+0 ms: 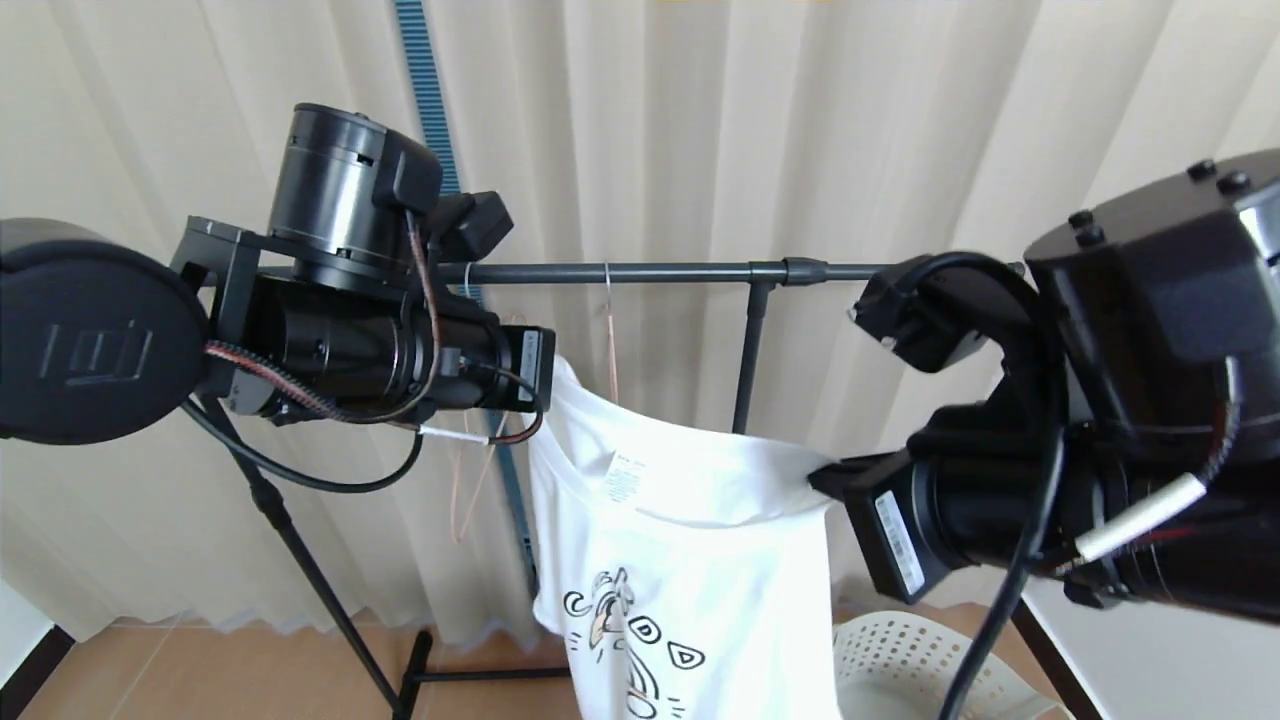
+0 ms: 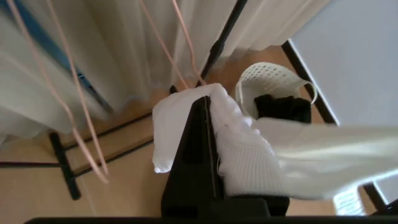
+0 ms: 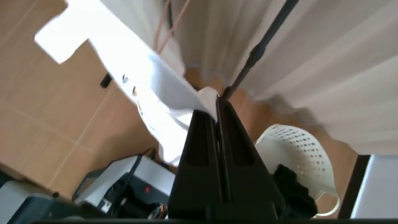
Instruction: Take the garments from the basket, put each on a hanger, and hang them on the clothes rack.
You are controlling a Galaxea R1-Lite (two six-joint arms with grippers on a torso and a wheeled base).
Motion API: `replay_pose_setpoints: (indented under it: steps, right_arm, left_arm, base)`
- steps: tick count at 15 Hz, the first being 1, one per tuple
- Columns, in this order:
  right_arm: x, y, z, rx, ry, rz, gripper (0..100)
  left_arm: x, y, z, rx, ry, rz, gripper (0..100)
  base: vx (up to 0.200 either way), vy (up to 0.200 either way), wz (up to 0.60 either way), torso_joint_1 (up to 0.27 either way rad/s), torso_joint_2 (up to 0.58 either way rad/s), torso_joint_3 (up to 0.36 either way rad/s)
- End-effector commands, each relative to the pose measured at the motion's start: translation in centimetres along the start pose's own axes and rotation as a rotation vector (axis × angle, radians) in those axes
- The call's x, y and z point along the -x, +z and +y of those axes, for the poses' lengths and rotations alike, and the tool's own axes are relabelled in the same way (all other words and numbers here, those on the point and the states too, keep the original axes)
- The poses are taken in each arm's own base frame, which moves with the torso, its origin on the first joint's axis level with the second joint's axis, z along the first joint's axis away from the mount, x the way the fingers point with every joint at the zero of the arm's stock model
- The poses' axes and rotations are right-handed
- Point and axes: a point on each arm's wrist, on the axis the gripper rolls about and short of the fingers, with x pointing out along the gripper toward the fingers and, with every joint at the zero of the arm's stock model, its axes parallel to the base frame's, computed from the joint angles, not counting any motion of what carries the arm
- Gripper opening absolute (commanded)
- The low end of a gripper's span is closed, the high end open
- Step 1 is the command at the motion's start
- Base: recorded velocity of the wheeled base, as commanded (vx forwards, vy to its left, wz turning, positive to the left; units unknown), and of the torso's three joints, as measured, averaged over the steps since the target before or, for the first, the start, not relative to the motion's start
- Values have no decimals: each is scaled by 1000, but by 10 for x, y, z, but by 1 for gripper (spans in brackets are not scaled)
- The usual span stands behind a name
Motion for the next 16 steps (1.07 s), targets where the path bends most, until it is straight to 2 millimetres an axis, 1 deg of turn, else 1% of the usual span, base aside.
replay_pose_setpoints:
  steps: [1,2,3,5,7,9,10,11,13,15,16]
  right_arm:
    - [-20,20,-8,-25,-73,-18,0]
    - [-33,25,-6,-27,-113,-17,0]
    - [-51,35,-3,-35,-150,-22,0]
    - [-70,51,0,-61,-157,-63,0]
    - [-79,66,5,-89,-143,-134,0]
    - [-85,78,9,-113,-130,-189,0]
    - [-86,81,10,-123,-124,-210,0]
    - [-89,87,14,-140,-105,-250,0]
    - [-87,90,25,-150,-68,-303,0]
    - [-86,89,28,-148,-58,-303,0]
    - [-86,89,28,-149,-58,-301,0]
  left_arm:
    - [21,-15,3,-34,42,17,0]
    - [26,-21,2,-53,43,29,0]
    - [30,-32,-5,-79,23,67,0]
    - [31,-51,-17,-120,-16,136,0]
    - [31,-65,-33,-156,-67,181,0]
    - [32,-74,-55,-155,-129,205,0]
    - [31,-76,-62,-150,-147,213,0]
    - [27,-76,-76,-131,-178,221,0]
    - [19,-71,-98,-50,-215,224,0]
    - [13,-64,-108,-1,-226,214,0]
    - [12,-62,-109,6,-228,211,0]
  base:
    - [0,0,0,0,0,0]
    - [0,0,0,0,0,0]
    - [0,0,0,0,0,0]
    - [0,0,0,0,0,0]
    - [0,0,0,0,0,0]
    - [0,0,0,0,0,0]
    - [0,0,0,0,0,0]
    - [0,0,0,0,0,0]
    - [0,0,0,0,0,0]
    - [0,0,0,0,0,0]
    - [0,0,0,0,0,0]
